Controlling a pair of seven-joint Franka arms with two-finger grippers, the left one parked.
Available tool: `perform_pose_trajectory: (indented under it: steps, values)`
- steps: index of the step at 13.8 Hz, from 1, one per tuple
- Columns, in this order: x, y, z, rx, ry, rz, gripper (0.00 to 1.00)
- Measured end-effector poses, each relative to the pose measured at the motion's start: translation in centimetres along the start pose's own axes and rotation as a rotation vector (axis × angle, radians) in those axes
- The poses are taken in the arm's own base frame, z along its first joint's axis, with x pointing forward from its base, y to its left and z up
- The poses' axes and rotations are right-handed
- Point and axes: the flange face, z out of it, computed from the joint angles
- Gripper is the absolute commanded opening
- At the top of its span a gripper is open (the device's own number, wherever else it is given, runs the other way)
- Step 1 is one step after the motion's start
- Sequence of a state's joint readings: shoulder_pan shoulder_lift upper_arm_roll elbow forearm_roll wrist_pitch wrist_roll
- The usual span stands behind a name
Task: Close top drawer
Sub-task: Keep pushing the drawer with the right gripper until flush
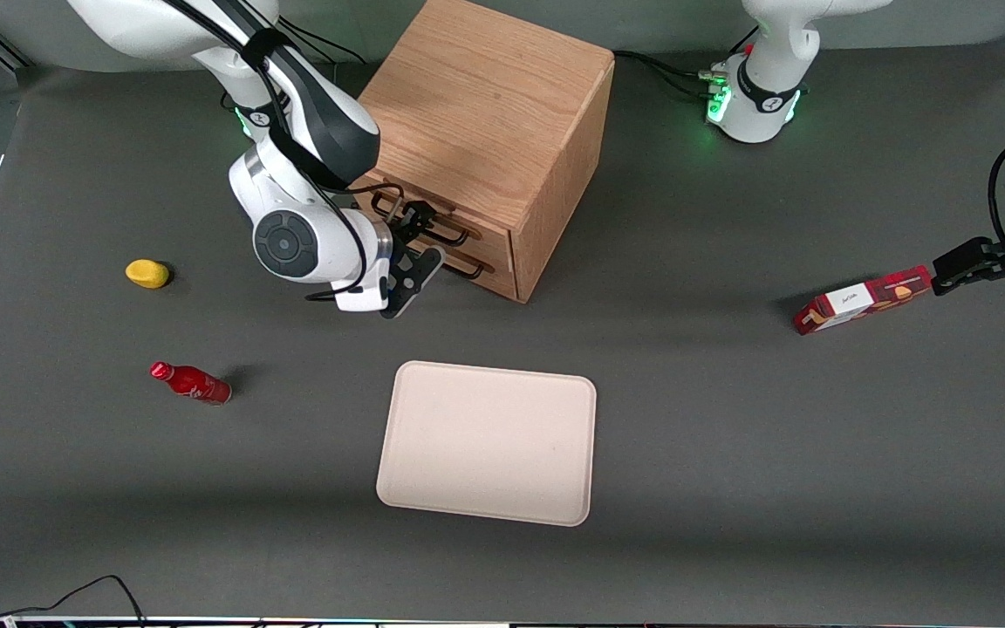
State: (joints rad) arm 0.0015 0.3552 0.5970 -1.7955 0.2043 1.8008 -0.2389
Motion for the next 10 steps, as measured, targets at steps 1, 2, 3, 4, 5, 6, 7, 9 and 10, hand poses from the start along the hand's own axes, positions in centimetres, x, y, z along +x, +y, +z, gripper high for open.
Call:
perform_pose_trajectory:
  steps: [1, 2, 3, 4, 5, 6, 7, 9, 10]
  values:
    - [0.0, 0.0, 0.0, -0.001, 0.002, 0.0, 1.0]
    - [0.0, 0.0, 0.0, -0.002, 0.003, 0.001, 1.0]
    - [0.0, 0.0, 0.0, -0.003, 0.004, 0.001, 1.0]
    - [0.0, -0.1, 0.0, -0.003, 0.004, 0.001, 1.0]
    - [0.0, -0.1, -0.1, -0.004, 0.006, 0.001, 1.0]
    - [-0.1, 0.0, -0.1, -0.004, 0.008, 0.001, 1.0]
    - [0.0, 0.0, -0.3, -0.005, 0.012, 0.002, 1.0]
    - [0.0, -0.1, -1.1, -0.008, 0.027, 0.0, 1.0]
    - [0.1, -0.1, -1.7, -0.011, 0.036, -0.001, 1.0]
